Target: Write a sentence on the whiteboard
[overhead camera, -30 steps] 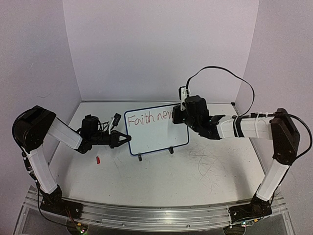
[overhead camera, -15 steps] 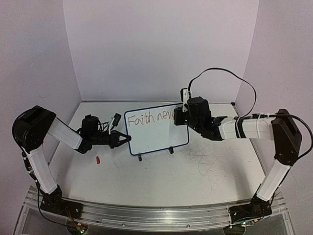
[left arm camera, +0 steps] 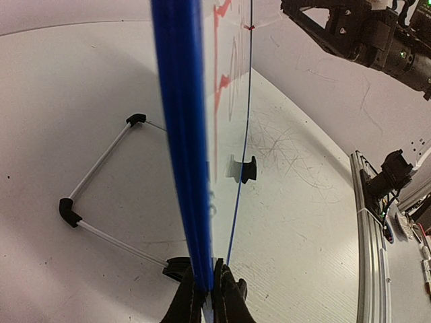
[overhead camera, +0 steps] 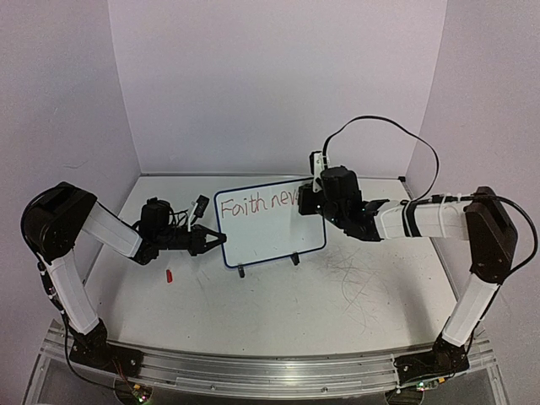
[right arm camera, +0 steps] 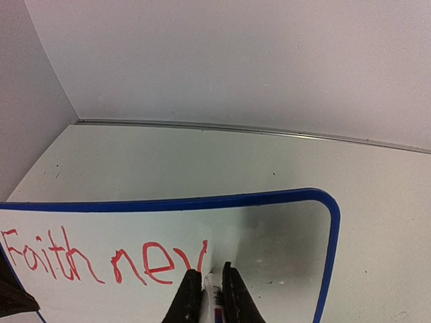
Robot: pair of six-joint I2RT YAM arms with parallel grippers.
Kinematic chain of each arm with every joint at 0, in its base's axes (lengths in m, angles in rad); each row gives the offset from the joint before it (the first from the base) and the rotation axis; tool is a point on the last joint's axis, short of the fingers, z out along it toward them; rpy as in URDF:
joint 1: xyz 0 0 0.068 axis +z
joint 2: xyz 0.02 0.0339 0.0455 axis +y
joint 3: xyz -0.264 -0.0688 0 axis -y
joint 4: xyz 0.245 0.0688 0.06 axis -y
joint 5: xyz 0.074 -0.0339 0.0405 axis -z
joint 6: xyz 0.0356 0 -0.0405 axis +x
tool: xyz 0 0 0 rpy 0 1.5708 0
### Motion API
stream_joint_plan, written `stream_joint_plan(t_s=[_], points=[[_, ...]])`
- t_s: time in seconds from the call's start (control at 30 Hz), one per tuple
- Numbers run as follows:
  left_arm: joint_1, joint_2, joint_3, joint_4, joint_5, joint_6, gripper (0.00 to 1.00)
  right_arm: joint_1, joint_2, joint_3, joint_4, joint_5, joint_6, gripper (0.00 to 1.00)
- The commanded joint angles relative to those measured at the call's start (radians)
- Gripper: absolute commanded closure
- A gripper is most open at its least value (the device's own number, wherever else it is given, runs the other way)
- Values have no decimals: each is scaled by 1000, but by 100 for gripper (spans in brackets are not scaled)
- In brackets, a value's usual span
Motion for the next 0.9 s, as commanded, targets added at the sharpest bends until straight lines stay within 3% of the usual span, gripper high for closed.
stream_joint_plan(t_s=[0.0,0.37,0.87], points=[[3,-18,12,-38,-91,56,100,-4,17,40,31,52,10,100],[3,-20,13,-40,-88,57,100,-6,6,36,9,138,26,100],[3,-24,11,-42,-89,59,100,-7,26,78,32,122,8,100]])
